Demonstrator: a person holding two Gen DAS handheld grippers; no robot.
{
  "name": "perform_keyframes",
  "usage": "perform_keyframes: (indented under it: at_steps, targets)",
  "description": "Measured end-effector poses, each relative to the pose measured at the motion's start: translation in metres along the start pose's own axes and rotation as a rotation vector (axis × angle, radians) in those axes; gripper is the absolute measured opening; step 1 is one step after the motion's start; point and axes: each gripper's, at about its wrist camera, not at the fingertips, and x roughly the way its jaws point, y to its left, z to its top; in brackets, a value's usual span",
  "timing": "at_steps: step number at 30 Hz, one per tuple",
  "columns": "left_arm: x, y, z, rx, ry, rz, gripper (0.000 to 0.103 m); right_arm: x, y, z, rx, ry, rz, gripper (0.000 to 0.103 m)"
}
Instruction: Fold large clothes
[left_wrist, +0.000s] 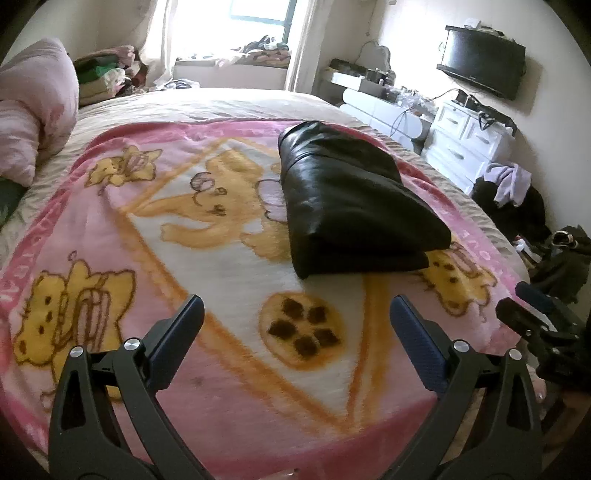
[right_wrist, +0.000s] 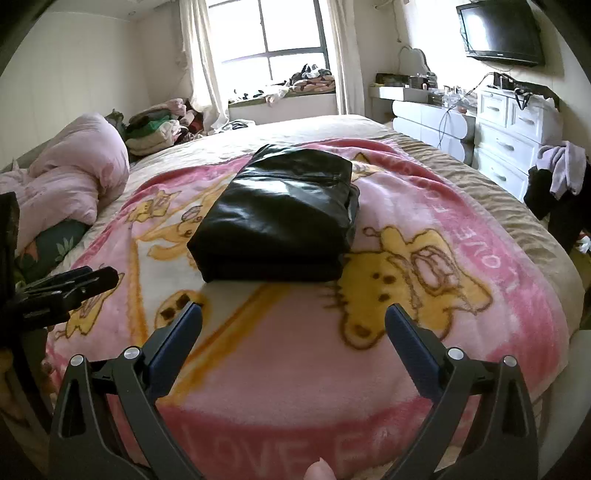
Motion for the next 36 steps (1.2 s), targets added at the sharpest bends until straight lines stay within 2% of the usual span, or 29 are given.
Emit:
perform_keyframes:
  at_steps: [10,36]
  targets:
    - [-0.0008,-0.0038,-0.0004,0.010,-0.001,0.026,0.095,-0.0002,0.0009,0.0005,-0.006,0.011,-0.021,0.099]
    - [-0.0008,-0.0039,-0.0005,0.012,-0.002,0.023,0.095,0.0024,-0.0018,0.0005,-0.001,0.017,-0.028,0.099]
